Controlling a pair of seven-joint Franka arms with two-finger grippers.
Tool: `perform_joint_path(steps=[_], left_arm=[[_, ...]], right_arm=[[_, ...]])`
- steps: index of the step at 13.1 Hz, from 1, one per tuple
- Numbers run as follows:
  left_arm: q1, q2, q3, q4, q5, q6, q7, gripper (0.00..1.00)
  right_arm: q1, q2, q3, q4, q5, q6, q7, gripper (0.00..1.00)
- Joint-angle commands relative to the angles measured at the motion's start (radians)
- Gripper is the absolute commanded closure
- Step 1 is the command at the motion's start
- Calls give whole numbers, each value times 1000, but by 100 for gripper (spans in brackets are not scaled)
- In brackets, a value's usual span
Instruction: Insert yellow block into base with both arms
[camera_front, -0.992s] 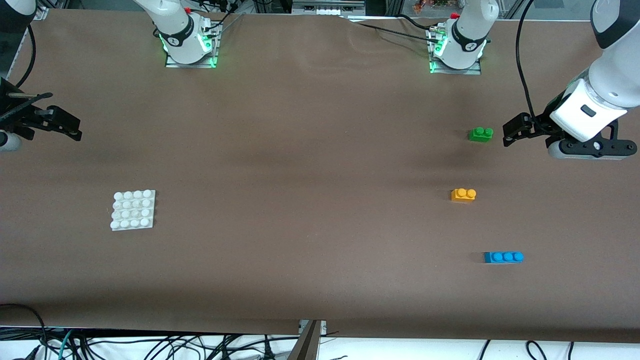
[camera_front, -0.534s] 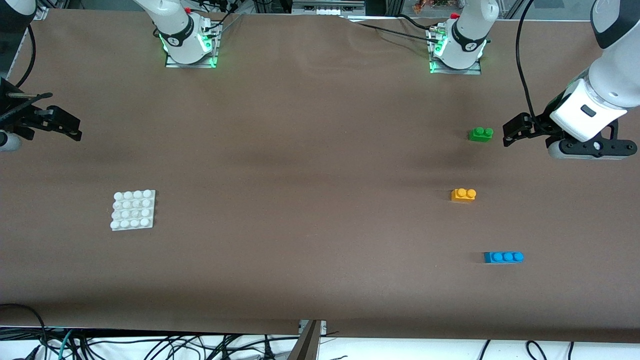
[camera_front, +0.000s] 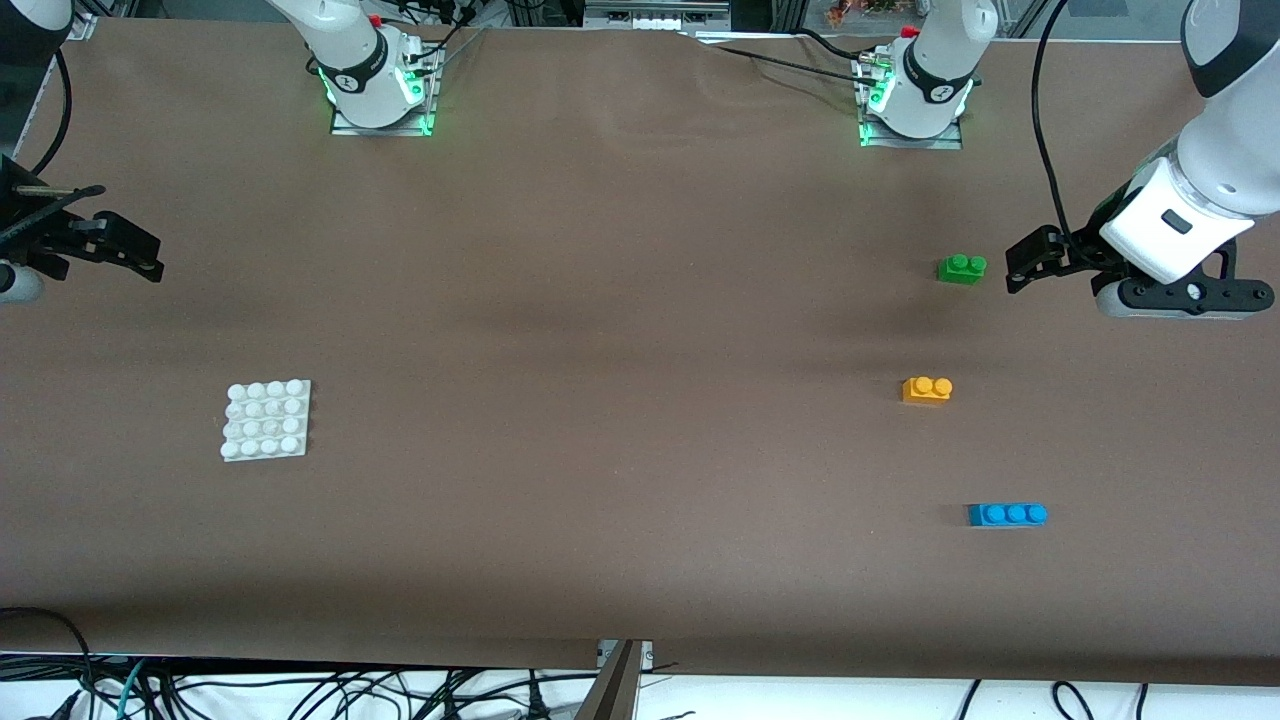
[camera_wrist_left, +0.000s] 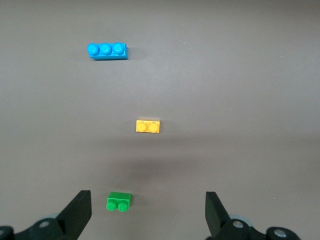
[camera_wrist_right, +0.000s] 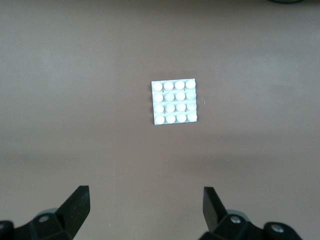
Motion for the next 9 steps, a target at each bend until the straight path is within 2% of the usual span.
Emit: perform_joint_path(steps=[1, 7, 9], left_arm=[[0, 10, 4, 30, 26, -25, 28, 0], [-1, 11, -1, 30, 25, -23, 25, 0], [-4, 11, -3, 30, 26, -23, 22, 0]], right_arm=[[-6, -4, 2, -1, 16, 0, 1, 0], [-4, 36, 2, -5, 10, 0, 17, 0], [-4, 90, 3, -2, 12, 6, 18, 0]])
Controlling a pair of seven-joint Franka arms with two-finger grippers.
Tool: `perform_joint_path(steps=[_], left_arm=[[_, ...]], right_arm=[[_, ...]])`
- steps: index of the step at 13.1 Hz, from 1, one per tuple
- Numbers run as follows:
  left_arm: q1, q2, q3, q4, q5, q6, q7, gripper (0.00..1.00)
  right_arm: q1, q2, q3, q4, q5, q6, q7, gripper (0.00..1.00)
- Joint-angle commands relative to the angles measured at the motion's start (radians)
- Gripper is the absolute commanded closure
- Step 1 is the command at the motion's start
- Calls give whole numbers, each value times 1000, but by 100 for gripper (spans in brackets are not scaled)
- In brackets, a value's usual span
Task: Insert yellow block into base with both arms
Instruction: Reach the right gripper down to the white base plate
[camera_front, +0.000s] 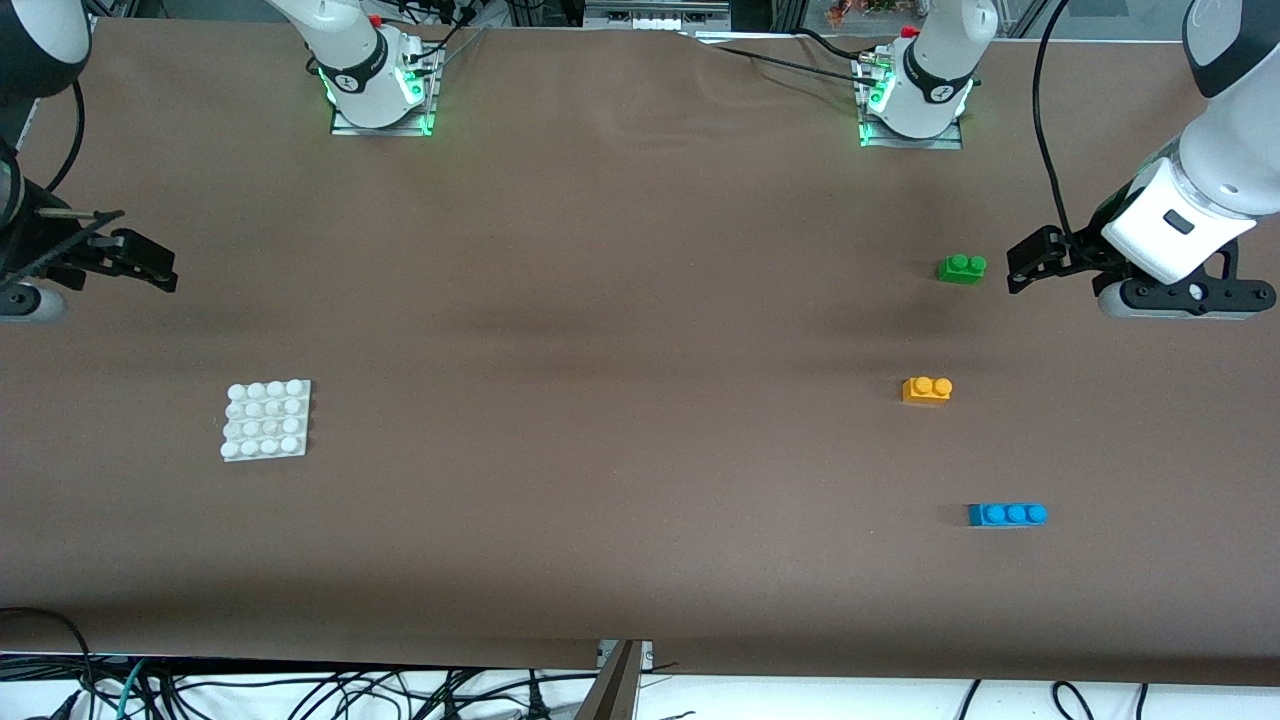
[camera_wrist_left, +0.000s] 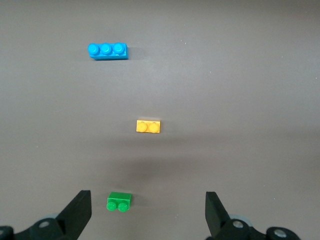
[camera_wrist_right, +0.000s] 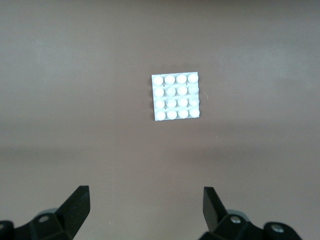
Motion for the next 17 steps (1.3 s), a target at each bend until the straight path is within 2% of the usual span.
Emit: perform_joint_path(steps=[1, 8, 12, 17], left_arm=[[-4, 11, -3, 29, 26, -23, 23, 0], [-2, 10, 0, 30, 26, -23, 25, 0], [-2, 10, 2, 30, 26, -23, 28, 0], [-1, 10, 2, 30, 26, -23, 25, 0]], right_arm=[[-5, 68, 3, 3, 6, 14, 12, 0], [-57, 287, -8, -19, -22, 189, -5, 0], [-77, 369, -34, -166, -24, 491, -5, 0], [-77, 465, -61, -190, -24, 635, -5, 0]])
